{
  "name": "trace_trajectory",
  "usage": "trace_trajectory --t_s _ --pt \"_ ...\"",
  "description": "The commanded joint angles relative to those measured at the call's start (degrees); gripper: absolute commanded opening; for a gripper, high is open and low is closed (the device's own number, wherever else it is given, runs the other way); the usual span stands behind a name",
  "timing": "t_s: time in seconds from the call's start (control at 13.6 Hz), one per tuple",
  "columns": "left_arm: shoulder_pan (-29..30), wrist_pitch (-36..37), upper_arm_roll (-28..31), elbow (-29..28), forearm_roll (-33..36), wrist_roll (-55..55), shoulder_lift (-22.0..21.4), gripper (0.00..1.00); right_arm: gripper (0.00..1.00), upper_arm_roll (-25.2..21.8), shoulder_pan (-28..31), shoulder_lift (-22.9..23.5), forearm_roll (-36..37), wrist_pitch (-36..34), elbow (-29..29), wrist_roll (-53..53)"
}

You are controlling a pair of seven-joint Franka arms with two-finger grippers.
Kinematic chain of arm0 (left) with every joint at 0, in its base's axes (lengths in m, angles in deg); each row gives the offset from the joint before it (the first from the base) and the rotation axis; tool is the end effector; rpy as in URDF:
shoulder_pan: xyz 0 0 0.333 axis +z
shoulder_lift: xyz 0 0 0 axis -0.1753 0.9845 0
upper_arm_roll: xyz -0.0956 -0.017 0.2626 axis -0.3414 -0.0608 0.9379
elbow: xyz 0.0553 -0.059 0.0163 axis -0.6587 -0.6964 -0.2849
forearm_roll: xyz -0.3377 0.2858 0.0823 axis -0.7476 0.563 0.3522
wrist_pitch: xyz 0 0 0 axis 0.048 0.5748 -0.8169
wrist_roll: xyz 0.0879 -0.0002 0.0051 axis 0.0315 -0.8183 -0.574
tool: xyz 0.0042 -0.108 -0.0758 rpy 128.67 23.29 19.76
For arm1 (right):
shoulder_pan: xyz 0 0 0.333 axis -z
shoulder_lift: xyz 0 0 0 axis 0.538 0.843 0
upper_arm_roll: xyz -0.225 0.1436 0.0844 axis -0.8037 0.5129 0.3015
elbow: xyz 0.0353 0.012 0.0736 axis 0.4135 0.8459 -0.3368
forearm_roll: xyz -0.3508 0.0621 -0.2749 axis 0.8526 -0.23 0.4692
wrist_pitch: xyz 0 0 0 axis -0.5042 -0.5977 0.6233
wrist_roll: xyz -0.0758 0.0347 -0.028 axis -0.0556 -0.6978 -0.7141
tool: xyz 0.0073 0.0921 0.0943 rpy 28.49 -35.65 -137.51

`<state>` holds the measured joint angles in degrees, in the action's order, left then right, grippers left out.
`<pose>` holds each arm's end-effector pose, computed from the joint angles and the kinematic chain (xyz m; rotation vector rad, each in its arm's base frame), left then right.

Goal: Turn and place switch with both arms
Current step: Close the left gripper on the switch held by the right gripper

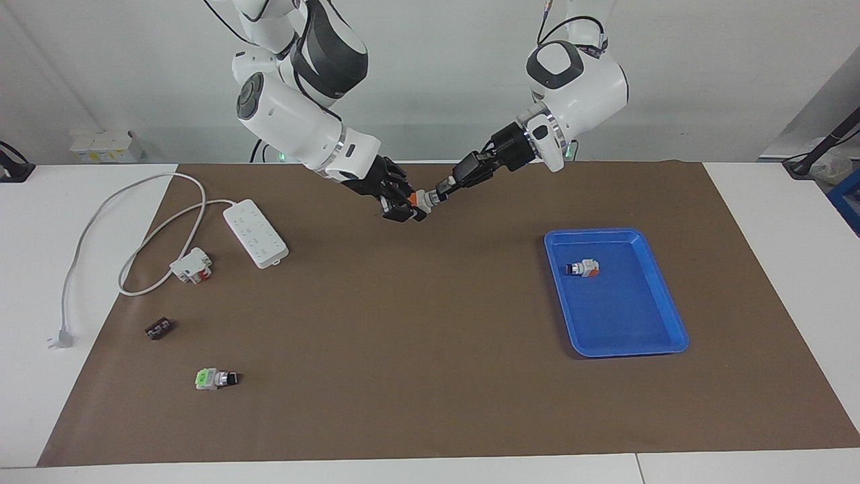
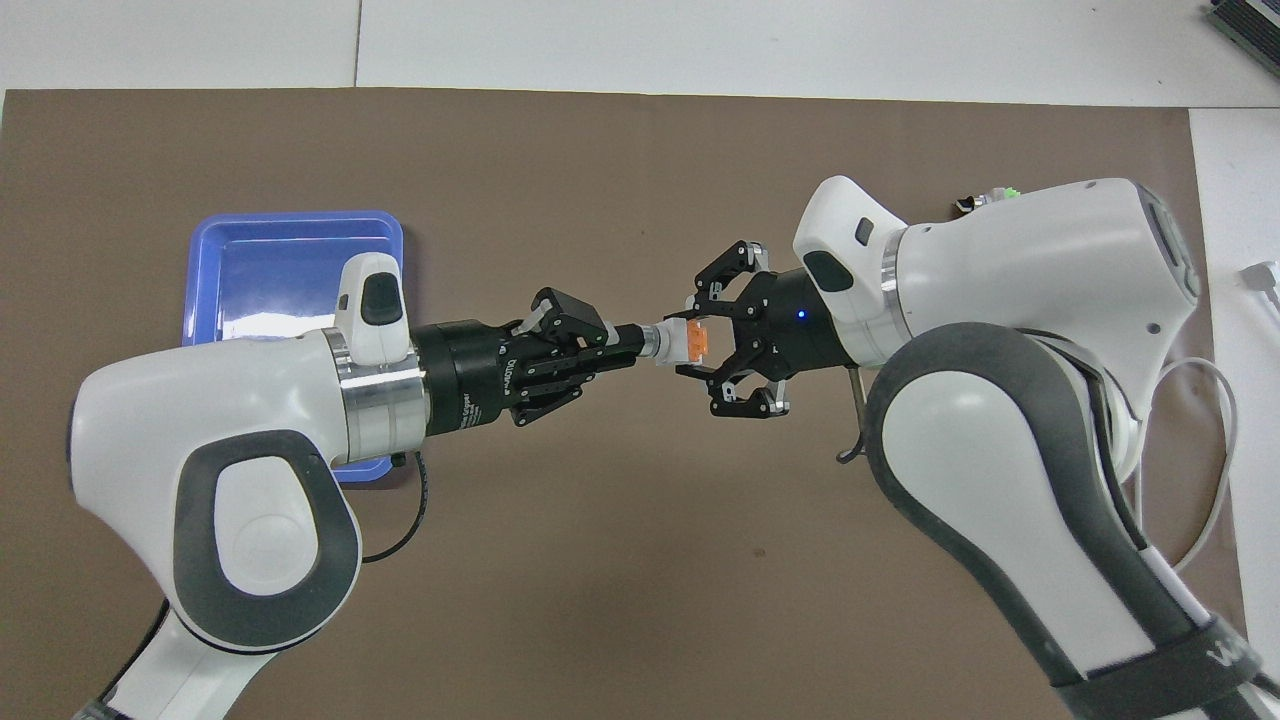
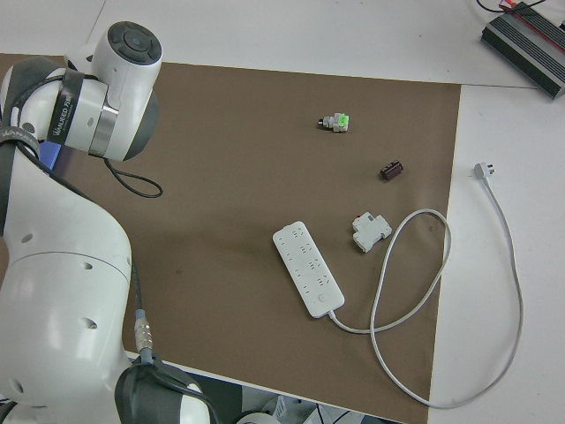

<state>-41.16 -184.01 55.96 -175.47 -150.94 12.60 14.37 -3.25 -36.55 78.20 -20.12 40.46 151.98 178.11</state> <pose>0.5354 -0.3404 0.4549 1.9632 0.6504 -0.1280 0.6041 0.2882 0.4419 -1.6770 -1.9371 -0.7198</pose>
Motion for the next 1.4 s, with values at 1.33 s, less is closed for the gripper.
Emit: trace_trajectory --t_s 1.33 --pt "-1.3 -3.6 0.2 1.0 -0.3 -1.0 1.2 0.00 0.00 0.1 0.1 -3.3 -1.6 2.3 4.8 -0.1"
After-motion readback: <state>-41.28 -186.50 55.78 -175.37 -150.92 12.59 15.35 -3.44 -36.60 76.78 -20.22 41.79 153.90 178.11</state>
